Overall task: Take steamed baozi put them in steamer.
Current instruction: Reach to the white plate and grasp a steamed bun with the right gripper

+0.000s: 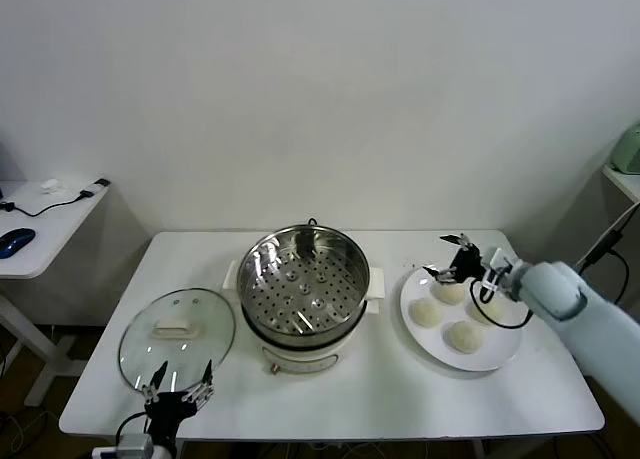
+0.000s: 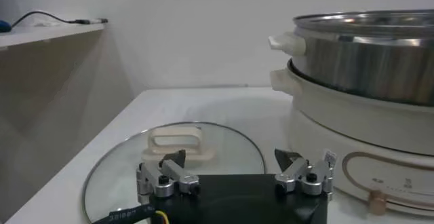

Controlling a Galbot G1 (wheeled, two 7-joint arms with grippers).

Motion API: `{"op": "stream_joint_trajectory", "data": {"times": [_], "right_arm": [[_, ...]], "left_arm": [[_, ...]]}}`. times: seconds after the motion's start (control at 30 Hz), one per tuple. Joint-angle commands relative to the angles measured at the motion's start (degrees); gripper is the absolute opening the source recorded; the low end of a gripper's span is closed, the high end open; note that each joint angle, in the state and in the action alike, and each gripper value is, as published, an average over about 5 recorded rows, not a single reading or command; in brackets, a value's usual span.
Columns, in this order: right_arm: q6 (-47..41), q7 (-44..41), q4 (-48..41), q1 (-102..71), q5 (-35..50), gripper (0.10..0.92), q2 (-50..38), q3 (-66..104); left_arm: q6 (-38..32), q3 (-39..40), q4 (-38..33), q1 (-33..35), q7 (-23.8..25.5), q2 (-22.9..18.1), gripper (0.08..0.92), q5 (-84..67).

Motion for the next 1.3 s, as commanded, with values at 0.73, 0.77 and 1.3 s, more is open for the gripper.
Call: {"op": "stream_joint_trajectory", "data": {"times": [0.73,0.77,1.3], "right_arm": [[6.94,-22.42,-39.41,26.11,-2.66,0.823,23.80,-41.78],[6.84,-22.05,-40.21,25.37,-2.99,0.823,24.36,-41.10],[4.50,-18.63,-44.92,19.70,-6.48,0.811,27.74,-34.66]], "left_arm": [[-1.53,-0.51,2.73,-0.53,0.07,0.08,0.823,-0.03],[-1.60,-0.48,2.85,-0.51,0.07,0.10,0.823,0.02],[-1.53,0.36,3.59,-0.85,0.04,0.01,0.823,0.71]]}}
